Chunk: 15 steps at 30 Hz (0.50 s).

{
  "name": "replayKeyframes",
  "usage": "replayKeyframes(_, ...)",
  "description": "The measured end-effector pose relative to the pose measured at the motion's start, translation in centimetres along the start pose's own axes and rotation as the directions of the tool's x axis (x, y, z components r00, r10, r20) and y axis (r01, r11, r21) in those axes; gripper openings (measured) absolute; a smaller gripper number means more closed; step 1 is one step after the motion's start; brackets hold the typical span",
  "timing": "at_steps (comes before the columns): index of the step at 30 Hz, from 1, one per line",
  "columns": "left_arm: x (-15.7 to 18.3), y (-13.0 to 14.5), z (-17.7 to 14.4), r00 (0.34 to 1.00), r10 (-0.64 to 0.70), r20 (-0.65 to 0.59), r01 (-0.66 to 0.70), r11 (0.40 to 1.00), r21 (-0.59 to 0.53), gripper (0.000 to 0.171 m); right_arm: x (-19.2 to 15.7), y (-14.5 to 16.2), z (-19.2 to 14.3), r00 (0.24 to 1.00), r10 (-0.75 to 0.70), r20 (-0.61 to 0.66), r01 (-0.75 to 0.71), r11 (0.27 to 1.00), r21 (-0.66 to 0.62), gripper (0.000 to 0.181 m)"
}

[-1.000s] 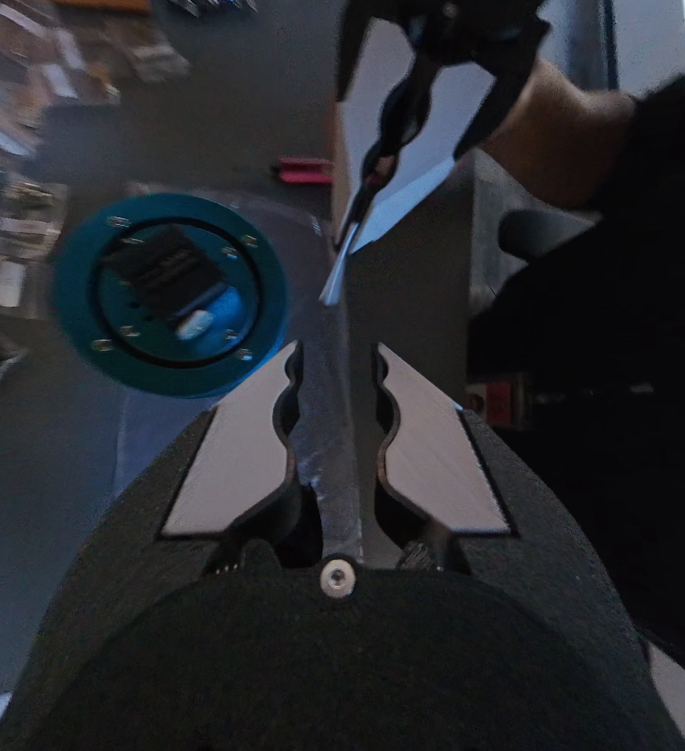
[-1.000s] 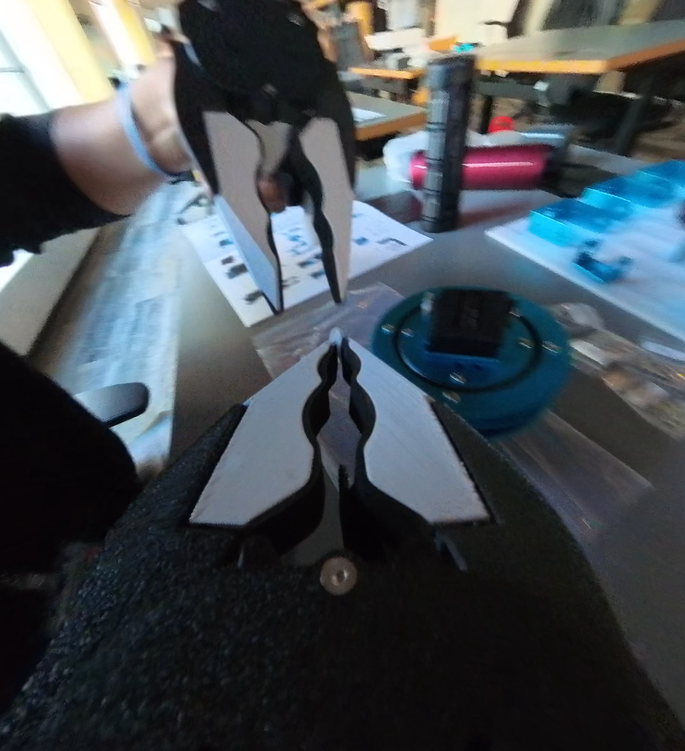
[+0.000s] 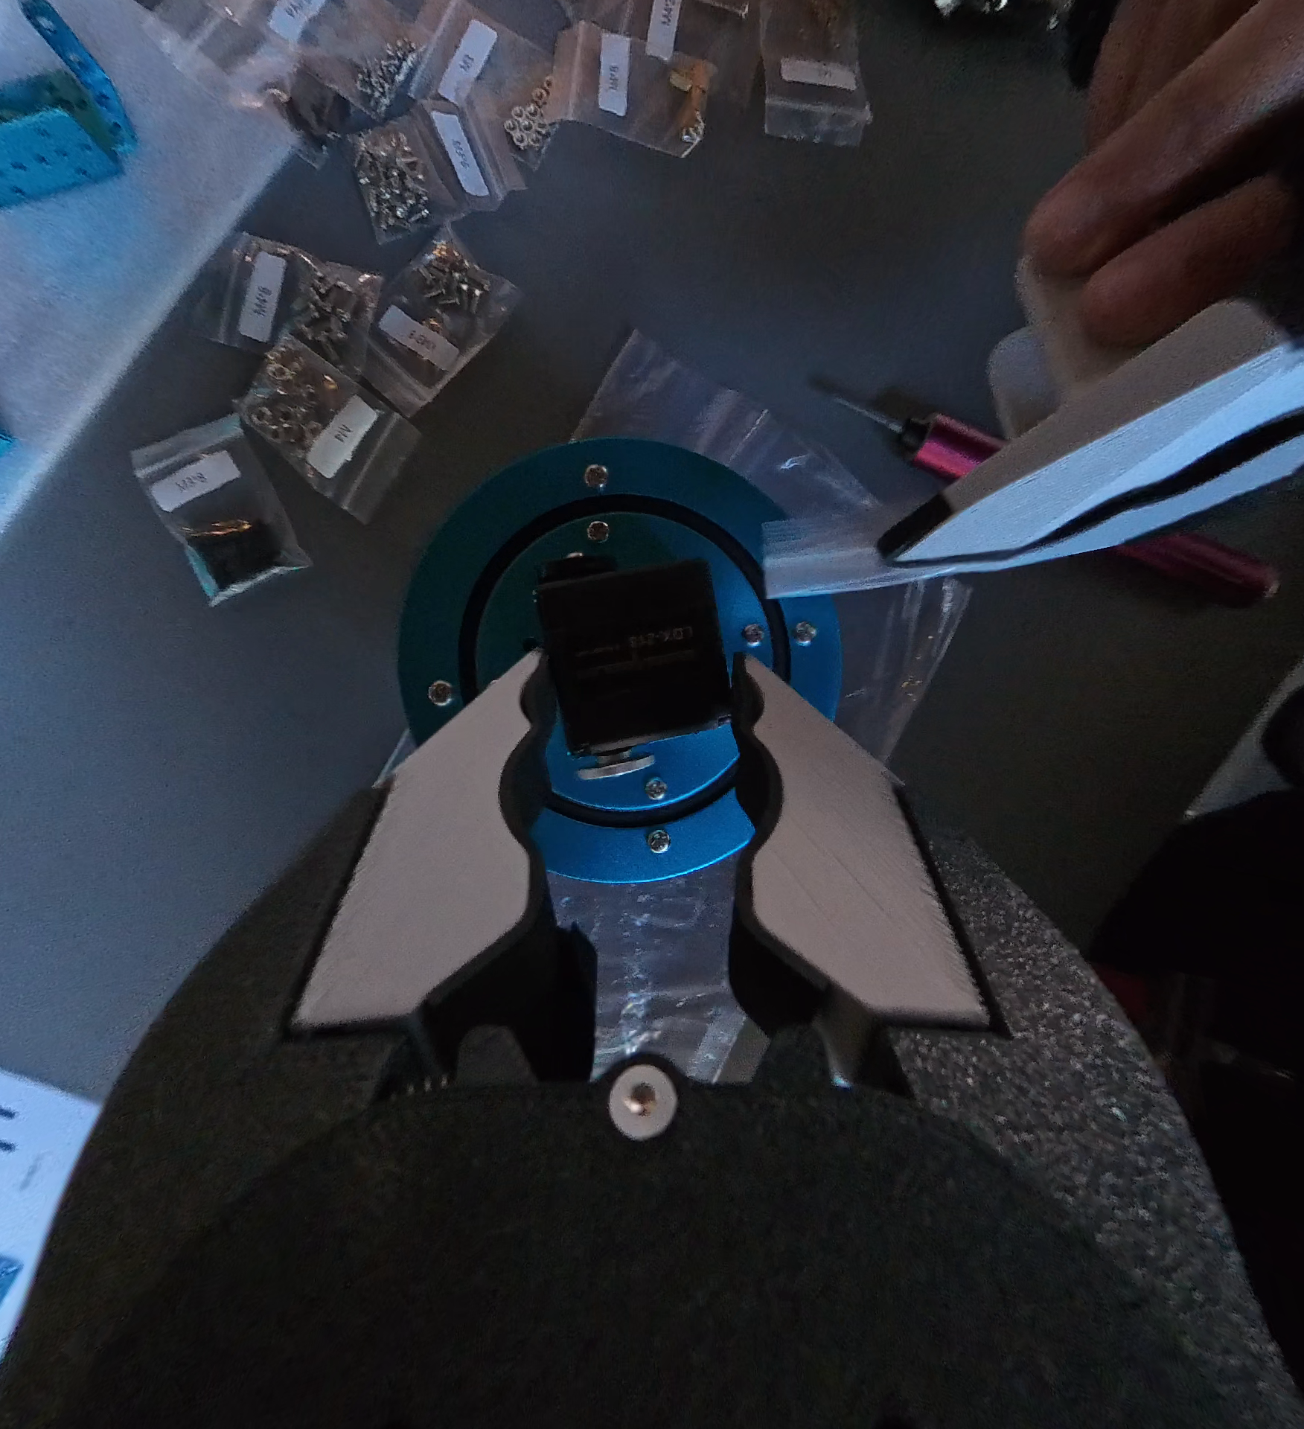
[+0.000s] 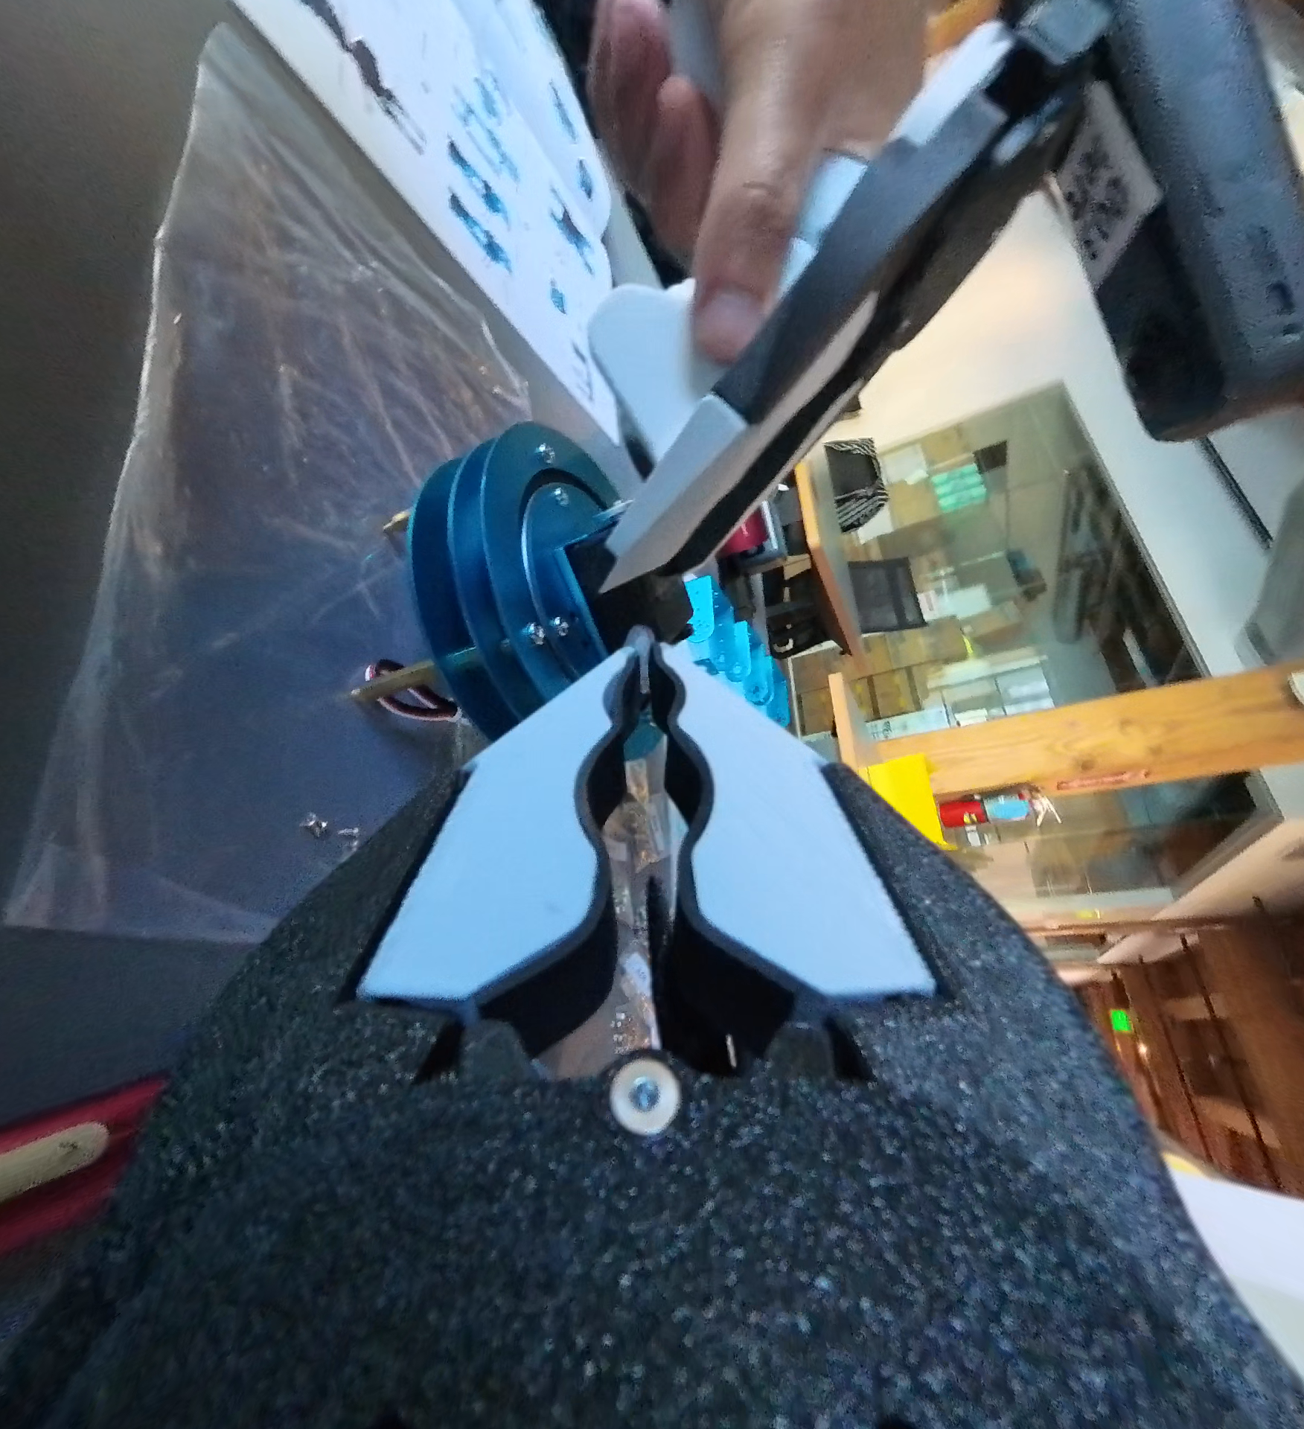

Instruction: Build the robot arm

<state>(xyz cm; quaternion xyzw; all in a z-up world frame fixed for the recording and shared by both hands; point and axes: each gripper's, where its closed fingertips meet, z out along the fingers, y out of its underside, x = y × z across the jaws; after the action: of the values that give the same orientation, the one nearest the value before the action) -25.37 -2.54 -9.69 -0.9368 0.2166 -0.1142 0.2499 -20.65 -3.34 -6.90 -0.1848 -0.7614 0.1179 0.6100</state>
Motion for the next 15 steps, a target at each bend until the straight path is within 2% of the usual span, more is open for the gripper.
replayKeyframes(8, 0.2, 0.0, -0.3, 0.99, -0.061, -0.123, 0.057, 0.998, -0.036, 0.044, -1.5, -0.7, 1.0, 0.992, -0.104, 0.068, 0.104, 0.995, 0.002, 0.001)
replayKeyframes(15, 0.0, -0.1, -0.4, 0.979, -0.089, -0.181, 0.083, 0.996, -0.038, 0.044, -1.4, -1.3, 1.7, 0.99, -0.121, 0.066, 0.12, 0.993, 0.02, 0.001)
